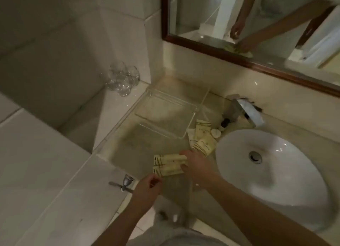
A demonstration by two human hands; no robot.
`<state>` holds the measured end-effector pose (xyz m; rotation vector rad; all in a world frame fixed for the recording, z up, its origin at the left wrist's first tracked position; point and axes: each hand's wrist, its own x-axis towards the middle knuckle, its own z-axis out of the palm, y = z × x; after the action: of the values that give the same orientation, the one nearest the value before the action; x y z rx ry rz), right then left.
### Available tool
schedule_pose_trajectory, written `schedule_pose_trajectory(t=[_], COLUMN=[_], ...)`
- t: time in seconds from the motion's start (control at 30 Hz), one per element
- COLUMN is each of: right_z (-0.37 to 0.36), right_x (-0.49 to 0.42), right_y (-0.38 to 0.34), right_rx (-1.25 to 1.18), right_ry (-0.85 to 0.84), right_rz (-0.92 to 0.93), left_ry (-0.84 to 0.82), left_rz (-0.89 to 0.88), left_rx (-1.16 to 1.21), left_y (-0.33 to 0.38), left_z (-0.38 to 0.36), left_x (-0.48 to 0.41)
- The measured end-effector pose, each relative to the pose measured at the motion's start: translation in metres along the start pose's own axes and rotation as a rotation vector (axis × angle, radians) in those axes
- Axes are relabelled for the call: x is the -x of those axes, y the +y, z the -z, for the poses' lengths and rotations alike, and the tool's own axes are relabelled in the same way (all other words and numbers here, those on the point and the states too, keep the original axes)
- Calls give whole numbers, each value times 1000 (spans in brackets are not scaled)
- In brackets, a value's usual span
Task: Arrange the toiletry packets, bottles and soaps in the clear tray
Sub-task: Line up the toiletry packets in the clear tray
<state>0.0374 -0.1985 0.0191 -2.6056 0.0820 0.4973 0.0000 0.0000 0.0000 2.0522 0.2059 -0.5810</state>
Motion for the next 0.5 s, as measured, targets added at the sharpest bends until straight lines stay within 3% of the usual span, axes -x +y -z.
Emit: schedule_pose_trajectory(t=[0.13, 0.33, 0.5], right_z=[-5, -10, -7], right_x=[-15, -28, -42], right_y=[9, 18, 9], right_rx=[-12, 267, 300], right_ry=[71, -98, -197], right_rz=[84, 157, 203], left_ry=[61, 71, -18], left_rz=[64, 65, 128], left_rx=[-13, -91, -98], left_y=[1, 2, 15], left_z=[-2, -6, -1], left_x=[0, -14, -31])
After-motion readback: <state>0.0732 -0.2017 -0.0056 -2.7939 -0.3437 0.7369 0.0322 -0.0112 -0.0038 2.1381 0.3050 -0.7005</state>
